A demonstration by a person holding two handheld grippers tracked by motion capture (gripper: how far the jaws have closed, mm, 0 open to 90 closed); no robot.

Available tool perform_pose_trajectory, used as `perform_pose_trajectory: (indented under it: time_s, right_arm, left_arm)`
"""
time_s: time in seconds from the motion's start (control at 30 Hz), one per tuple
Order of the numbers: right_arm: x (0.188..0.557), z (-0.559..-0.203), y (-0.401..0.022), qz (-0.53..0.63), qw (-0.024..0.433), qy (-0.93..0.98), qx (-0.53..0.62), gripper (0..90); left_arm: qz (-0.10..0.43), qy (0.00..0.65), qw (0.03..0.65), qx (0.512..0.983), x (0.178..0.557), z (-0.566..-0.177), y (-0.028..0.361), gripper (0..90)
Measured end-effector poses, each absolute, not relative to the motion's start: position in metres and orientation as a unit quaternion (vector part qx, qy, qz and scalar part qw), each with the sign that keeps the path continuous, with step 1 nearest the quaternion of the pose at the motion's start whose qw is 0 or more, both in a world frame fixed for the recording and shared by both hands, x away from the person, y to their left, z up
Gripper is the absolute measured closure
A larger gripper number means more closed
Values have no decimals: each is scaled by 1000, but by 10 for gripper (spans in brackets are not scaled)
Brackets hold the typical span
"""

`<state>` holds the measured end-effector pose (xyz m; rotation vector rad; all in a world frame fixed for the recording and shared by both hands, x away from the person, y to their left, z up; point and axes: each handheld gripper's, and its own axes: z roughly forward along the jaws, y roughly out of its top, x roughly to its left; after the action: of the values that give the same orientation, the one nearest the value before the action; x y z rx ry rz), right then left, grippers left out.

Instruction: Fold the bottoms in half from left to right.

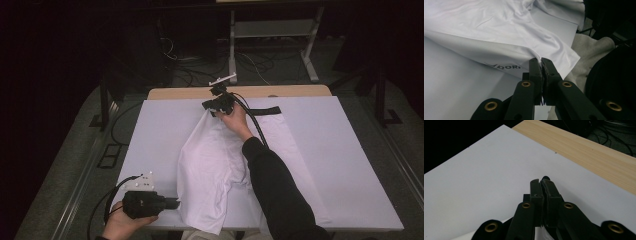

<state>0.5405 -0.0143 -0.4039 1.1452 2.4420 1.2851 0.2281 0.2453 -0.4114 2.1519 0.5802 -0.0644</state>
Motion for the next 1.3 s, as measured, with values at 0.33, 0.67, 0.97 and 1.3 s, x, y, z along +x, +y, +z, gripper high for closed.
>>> perform_pose_trajectory:
  time_s: [0.33, 0.67, 0.97, 1.3]
  right_arm:
    - [540, -398, -22, 431, 80, 814, 382, 853]
    - [539, -390, -34, 433, 84, 810, 385, 853]
    - [539, -388, -49, 436, 88, 806, 391, 854]
    - [540, -381, -76, 429, 100, 803, 401, 853]
  left_arm:
    - [-37, 204, 437, 875, 229, -403, 225, 868]
    - [-45, 180, 440, 878, 232, -398, 207, 868]
    - [-58, 153, 442, 882, 232, -392, 186, 868]
    - [-80, 116, 446, 884, 235, -388, 158, 868]
